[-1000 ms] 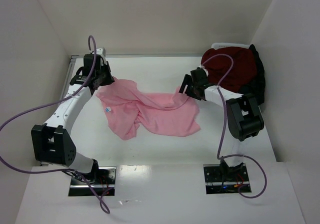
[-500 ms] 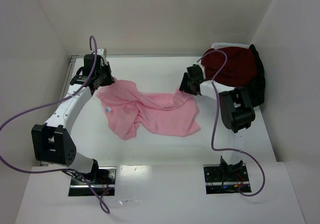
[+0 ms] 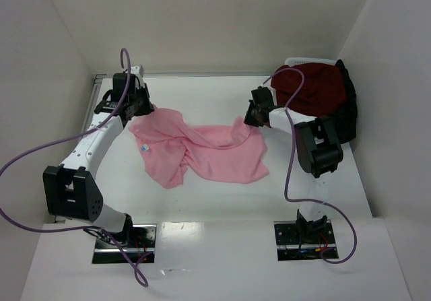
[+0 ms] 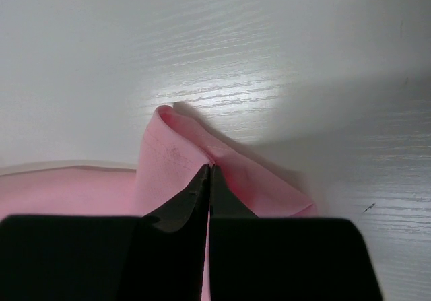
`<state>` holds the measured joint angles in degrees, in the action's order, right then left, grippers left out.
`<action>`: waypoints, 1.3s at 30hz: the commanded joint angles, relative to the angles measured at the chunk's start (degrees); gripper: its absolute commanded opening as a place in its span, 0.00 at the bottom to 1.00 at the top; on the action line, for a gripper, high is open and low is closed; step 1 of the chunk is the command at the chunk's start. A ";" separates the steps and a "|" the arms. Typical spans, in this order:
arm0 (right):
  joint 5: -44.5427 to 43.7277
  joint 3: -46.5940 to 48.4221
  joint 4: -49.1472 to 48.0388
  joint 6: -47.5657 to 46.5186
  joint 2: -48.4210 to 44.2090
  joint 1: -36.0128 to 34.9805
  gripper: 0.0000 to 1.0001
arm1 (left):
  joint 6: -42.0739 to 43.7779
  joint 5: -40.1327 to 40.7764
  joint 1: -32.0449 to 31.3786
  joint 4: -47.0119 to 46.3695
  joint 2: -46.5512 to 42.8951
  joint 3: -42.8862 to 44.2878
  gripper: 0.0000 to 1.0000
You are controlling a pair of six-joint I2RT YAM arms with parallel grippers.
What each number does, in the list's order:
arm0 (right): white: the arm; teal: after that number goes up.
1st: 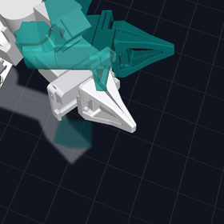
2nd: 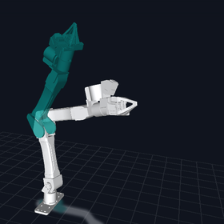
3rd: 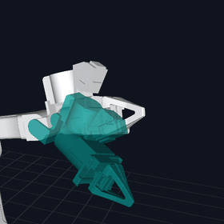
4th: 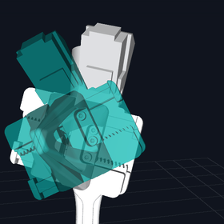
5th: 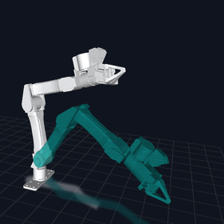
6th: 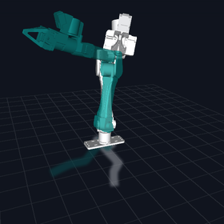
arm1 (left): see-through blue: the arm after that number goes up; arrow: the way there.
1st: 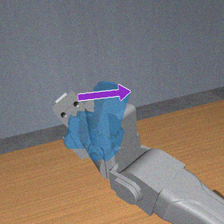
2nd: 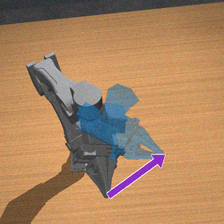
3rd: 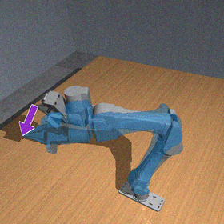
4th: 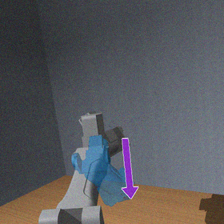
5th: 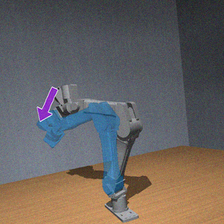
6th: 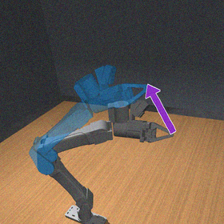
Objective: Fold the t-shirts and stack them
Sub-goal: Flatten out the tshirt
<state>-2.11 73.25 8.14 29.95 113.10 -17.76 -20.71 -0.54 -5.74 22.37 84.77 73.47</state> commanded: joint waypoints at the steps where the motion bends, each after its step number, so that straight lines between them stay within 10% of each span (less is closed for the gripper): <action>1: 0.44 2.95 -0.41 -0.25 -4.28 -0.08 0.00 | 1.64 -0.96 0.55 -0.32 -0.83 0.27 0.00; 31: 5.27 2.94 10.21 -2.62 -76.33 -0.08 0.00 | 1.99 0.88 0.55 6.89 -49.68 12.30 0.00; 39: 7.73 8.74 18.22 5.18 -80.93 -0.08 0.00 | 0.32 1.50 0.55 10.32 -53.66 19.42 0.00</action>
<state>4.21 79.83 20.97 30.50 31.38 -17.76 -19.40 0.14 -5.02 31.79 30.57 91.96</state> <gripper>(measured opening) 0.005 0.009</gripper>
